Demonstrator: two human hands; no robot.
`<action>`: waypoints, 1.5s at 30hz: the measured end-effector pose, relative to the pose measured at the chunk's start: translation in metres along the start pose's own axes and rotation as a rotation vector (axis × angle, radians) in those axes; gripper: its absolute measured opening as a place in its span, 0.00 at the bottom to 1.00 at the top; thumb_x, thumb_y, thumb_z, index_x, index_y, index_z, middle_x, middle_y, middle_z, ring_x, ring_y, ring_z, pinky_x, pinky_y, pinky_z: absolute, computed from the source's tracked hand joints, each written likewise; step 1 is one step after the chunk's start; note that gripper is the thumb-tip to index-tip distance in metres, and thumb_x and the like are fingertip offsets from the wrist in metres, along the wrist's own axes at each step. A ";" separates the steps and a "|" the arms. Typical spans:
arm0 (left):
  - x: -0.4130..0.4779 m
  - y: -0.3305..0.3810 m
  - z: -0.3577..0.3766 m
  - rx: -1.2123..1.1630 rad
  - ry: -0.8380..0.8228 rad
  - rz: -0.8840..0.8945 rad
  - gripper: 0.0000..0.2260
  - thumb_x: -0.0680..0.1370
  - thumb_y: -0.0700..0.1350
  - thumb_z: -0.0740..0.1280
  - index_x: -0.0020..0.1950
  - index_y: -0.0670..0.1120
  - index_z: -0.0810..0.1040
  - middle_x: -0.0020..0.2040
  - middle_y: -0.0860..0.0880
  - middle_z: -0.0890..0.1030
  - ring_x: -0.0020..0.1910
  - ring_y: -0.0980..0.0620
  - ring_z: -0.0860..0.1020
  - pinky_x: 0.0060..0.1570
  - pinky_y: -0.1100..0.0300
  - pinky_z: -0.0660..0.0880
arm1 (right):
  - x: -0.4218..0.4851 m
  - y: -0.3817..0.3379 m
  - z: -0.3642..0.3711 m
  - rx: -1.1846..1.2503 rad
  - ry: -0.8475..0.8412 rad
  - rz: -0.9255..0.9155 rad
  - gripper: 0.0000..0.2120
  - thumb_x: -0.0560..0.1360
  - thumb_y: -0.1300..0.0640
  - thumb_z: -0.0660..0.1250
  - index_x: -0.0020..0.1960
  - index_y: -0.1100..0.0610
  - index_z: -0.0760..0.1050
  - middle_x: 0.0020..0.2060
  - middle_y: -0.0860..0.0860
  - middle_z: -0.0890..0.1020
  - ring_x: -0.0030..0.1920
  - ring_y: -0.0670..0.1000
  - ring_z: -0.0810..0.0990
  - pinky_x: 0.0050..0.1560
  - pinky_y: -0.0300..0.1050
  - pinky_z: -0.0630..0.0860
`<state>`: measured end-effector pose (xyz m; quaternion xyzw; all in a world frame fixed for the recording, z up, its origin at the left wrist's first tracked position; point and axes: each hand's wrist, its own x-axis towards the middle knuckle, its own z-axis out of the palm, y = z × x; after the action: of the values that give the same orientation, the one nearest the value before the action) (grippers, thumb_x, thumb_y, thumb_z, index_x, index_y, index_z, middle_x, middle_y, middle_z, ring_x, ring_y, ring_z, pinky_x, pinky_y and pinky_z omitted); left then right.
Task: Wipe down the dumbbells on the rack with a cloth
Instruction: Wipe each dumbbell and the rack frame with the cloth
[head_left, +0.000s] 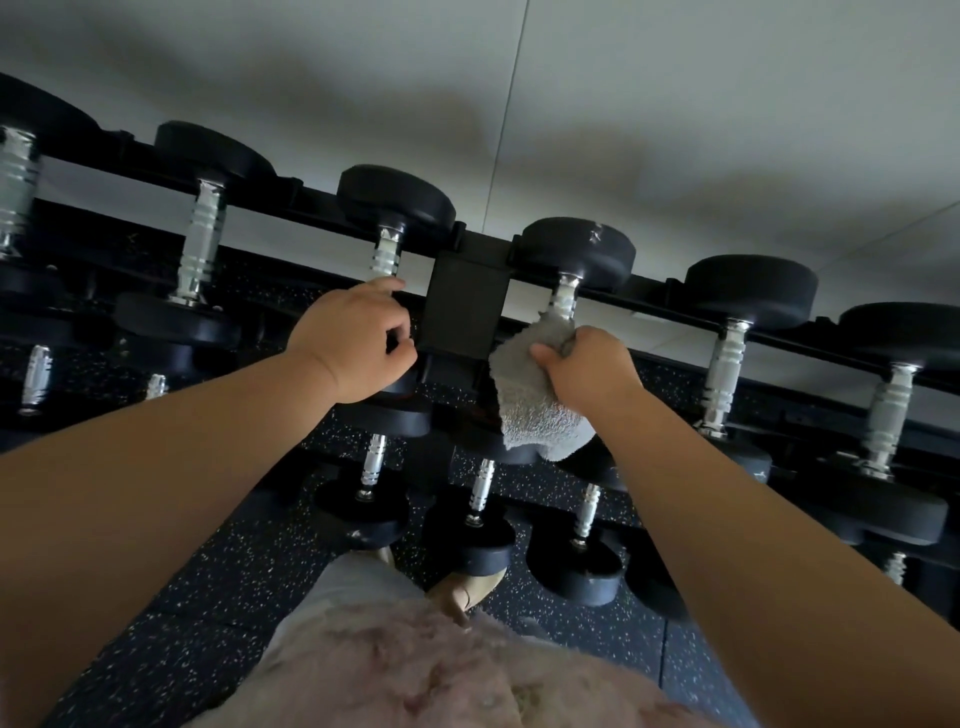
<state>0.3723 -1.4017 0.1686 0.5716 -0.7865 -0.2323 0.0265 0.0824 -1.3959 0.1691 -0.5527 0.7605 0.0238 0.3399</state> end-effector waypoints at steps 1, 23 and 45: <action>0.000 -0.001 0.000 -0.001 -0.001 -0.002 0.07 0.78 0.52 0.68 0.42 0.54 0.83 0.78 0.51 0.71 0.66 0.49 0.79 0.60 0.49 0.76 | 0.007 -0.003 -0.001 0.080 0.051 0.012 0.21 0.80 0.38 0.66 0.55 0.57 0.73 0.43 0.52 0.79 0.41 0.52 0.79 0.36 0.43 0.72; -0.001 0.001 -0.003 0.007 -0.009 -0.011 0.07 0.78 0.52 0.68 0.41 0.55 0.82 0.79 0.51 0.71 0.63 0.49 0.81 0.60 0.49 0.77 | 0.015 -0.036 -0.019 0.143 0.013 0.111 0.22 0.87 0.49 0.52 0.75 0.61 0.64 0.63 0.63 0.76 0.59 0.62 0.78 0.53 0.50 0.75; 0.002 -0.003 0.013 0.192 0.137 0.028 0.09 0.77 0.52 0.69 0.50 0.50 0.84 0.80 0.47 0.67 0.80 0.40 0.61 0.76 0.36 0.63 | 0.014 -0.050 -0.058 -0.269 0.353 -0.506 0.24 0.86 0.48 0.50 0.76 0.60 0.63 0.75 0.58 0.68 0.78 0.60 0.61 0.81 0.60 0.56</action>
<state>0.3705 -1.3997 0.1555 0.5750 -0.8094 -0.1161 0.0285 0.0948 -1.4503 0.2229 -0.7593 0.6366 -0.0573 0.1222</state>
